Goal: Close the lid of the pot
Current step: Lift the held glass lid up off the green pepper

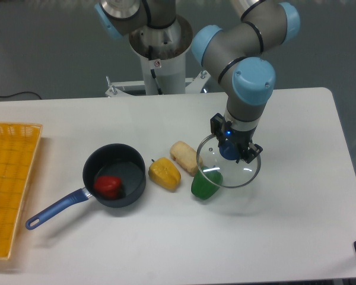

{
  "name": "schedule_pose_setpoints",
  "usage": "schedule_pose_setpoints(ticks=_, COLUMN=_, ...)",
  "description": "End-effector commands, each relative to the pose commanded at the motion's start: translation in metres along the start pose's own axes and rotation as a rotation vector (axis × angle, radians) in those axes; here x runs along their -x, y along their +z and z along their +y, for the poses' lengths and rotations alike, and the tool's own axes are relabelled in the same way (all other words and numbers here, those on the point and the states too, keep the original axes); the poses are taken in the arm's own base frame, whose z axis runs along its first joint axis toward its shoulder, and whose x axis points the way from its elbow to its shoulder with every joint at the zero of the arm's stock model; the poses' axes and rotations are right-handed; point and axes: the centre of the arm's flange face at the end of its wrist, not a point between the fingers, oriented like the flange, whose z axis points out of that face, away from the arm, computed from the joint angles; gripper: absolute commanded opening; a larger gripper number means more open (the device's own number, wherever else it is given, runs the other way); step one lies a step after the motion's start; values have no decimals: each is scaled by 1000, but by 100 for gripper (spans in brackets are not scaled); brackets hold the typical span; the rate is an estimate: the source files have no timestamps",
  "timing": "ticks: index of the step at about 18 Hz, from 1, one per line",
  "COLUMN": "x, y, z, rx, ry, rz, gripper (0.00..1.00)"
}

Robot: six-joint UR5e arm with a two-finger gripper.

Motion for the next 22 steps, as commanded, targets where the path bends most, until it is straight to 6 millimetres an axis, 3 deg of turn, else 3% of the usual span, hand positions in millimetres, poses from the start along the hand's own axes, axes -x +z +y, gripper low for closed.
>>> schedule_pose_setpoints(ticks=14, x=-17, y=-8, z=-7, rx=2, ry=-69, rz=11, gripper=47)
schedule_pose_setpoints(ticks=22, x=-40, y=-10, z=-43, rx=1, ry=-121, rz=6, gripper=47)
